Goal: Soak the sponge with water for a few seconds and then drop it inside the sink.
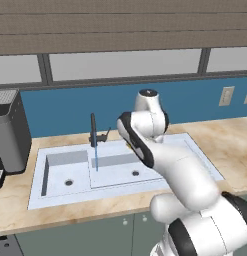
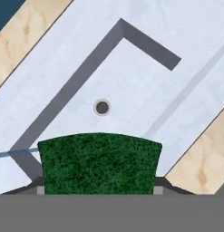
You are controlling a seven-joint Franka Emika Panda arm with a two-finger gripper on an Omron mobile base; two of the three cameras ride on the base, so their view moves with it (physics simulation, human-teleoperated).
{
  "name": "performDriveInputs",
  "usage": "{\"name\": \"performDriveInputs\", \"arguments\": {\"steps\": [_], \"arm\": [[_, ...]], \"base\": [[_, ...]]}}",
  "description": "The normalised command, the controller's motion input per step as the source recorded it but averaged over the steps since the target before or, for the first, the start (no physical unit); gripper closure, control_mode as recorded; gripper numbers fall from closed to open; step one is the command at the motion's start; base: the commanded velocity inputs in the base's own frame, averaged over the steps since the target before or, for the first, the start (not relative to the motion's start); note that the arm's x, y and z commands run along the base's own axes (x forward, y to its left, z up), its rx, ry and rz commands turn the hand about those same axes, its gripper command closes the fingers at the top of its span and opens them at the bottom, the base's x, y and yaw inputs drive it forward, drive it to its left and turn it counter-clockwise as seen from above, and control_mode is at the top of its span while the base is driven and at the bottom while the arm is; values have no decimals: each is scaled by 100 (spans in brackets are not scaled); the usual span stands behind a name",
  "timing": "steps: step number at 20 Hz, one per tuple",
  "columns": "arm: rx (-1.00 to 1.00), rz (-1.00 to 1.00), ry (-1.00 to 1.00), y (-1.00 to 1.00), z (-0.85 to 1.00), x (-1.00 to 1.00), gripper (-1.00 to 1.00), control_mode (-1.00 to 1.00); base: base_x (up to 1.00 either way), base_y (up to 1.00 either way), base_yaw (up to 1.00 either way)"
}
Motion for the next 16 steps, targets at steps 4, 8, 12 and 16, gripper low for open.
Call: {"name": "performDriveInputs", "arguments": {"steps": [4,8,12,16], "arm": [[1,30,33,-33,12,3,100,-100],[-3,27,41,-5,0,22,100,-100],[-2,29,37,-10,0,28,100,-100],[0,23,9,-18,0,5,100,-100]], "base": [[0,0,0],[0,0,0],[0,0,0],[0,0,0]]}}
